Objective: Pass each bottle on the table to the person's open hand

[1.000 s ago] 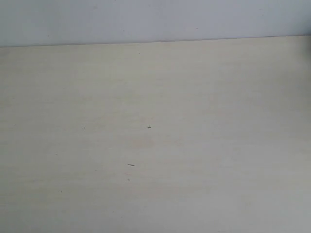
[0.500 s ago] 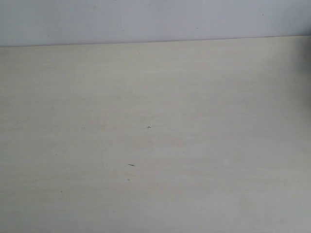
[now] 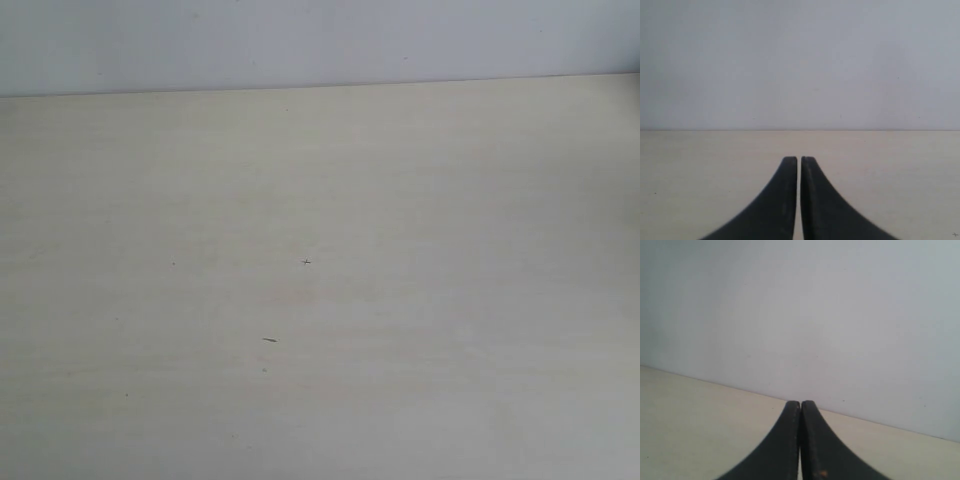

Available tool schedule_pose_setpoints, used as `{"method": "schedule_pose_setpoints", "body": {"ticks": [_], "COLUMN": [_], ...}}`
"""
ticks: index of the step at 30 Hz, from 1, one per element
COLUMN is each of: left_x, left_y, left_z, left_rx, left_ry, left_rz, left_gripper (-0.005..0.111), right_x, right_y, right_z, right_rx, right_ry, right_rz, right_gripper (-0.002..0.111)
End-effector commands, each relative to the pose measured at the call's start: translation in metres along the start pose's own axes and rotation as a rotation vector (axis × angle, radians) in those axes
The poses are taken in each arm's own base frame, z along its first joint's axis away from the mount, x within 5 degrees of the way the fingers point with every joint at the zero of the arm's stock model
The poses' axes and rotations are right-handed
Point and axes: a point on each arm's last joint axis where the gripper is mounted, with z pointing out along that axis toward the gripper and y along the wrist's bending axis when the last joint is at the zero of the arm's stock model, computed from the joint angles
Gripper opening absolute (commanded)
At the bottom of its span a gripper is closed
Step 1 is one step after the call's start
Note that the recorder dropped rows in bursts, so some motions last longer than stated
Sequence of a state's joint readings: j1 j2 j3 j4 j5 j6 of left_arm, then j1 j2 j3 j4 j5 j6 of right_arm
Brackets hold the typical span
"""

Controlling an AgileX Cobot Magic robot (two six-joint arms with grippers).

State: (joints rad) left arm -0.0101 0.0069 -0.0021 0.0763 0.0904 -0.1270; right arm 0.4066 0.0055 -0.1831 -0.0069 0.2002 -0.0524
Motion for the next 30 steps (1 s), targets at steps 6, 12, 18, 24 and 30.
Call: {"method": "schedule_pose_setpoints", "body": {"ticks": [6,12,18,24,30], "left_x": [0.001,0.001,0.001,0.001,0.001], "left_y": [0.0,0.0,0.0,0.0,0.0], "left_z": [0.0,0.0,0.0,0.0,0.0], "left_rx": [-0.003,-0.003,-0.003,-0.004,-0.004], "left_ry": [0.0,0.0,0.0,0.003,0.003], "left_rz": [0.001,0.001,0.003,0.003,0.003], "left_gripper": [0.005,0.005,0.005,0.005,0.005], "right_x": [0.0,0.0,0.0,0.019,0.047], "right_y": [0.0,0.0,0.0,-0.01,-0.02], "right_z": [0.0,0.0,0.0,0.003,0.004], "right_rx": [0.0,0.0,-0.01,0.226,0.407], "right_ry": [-0.007,-0.007,-0.007,0.007,0.012], "right_rz": [0.001,0.001,0.002,0.022,0.061], "right_gripper": [0.0,0.0,0.0,0.0,0.0]}}
